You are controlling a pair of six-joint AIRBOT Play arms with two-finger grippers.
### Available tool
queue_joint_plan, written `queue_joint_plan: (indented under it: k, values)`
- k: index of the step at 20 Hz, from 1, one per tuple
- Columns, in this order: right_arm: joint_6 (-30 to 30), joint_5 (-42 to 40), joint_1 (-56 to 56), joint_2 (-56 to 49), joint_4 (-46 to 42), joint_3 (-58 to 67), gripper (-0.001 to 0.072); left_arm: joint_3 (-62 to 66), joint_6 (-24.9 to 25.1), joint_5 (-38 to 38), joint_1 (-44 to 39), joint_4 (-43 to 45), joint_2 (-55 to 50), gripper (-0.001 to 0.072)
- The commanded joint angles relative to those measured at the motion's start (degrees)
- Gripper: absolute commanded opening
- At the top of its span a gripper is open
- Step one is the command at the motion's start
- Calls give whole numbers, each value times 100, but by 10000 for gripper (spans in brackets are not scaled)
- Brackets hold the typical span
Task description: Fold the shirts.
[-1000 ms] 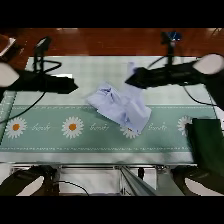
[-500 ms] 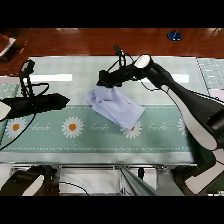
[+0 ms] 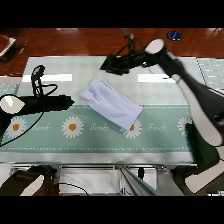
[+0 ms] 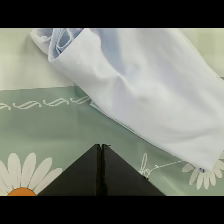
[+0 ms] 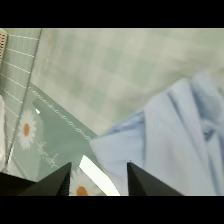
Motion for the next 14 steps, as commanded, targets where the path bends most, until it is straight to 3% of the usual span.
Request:
queue_joint_plan:
  k: [1, 3, 5, 8, 10, 12, 14]
  values:
    - [415, 1526, -879, 1182, -1991, -39, 405, -2, 17, 31, 20, 17, -90, 20]
    - [660, 1655, -1158, 2354, -3204, -922, 405, -2, 15, 37, 15, 9, -90, 20]
    - [1158, 710, -1185, 3764, -3766, -2787, 405, -2, 13, 79, 7, 4, -90, 20]
    - [2828, -1552, -892, 5613, -3475, -6109, 405, -4, 9, 114, 7, -2, -90, 20]
    - [3460, -2719, -570, 6028, -2710, -7593, 405, -2, 9, 118, 7, -39, -92, 19]
    - [3318, -3025, -297, 5772, -2090, -8089, 405, -2, 9, 118, 7, -39, -107, 20]
    - [2785, -3064, -116, 5228, -1648, -8026, 405, -2, 9, 120, 7, -42, -122, 20]
